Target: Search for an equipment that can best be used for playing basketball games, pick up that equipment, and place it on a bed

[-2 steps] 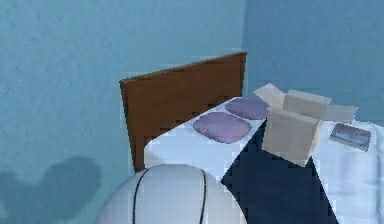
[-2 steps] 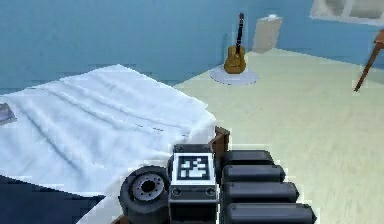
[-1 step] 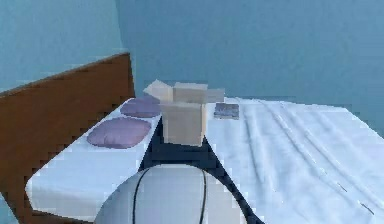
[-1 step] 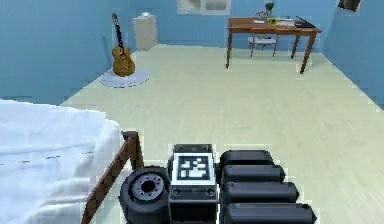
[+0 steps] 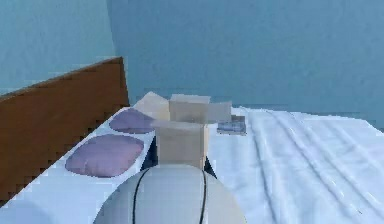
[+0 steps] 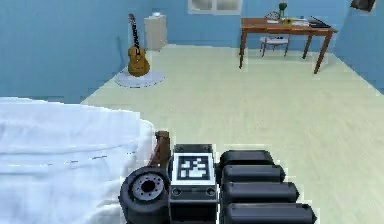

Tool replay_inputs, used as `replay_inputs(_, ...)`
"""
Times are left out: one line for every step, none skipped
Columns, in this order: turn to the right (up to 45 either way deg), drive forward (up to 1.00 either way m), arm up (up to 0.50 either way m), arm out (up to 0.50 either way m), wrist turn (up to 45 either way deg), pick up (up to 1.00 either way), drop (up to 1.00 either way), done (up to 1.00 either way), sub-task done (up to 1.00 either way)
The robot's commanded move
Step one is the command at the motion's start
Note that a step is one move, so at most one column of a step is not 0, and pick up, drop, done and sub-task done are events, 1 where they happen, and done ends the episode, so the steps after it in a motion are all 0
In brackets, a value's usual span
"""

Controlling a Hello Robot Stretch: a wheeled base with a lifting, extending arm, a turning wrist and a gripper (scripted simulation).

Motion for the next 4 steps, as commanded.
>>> replay_inputs(-45.0,0.0,0.0,0.0,0.0,0.0,0.0,0.0,0.0)
replay_inputs(-21.0,0.0,0.0,0.0,0.0,0.0,0.0,0.0,0.0)
replay_inputs(0.0,0.0,0.0,0.48,0.0,0.0,0.0,0.0,0.0)
replay_inputs(0.0,0.0,0.0,0.0,45.0,0.0,0.0,0.0,0.0)
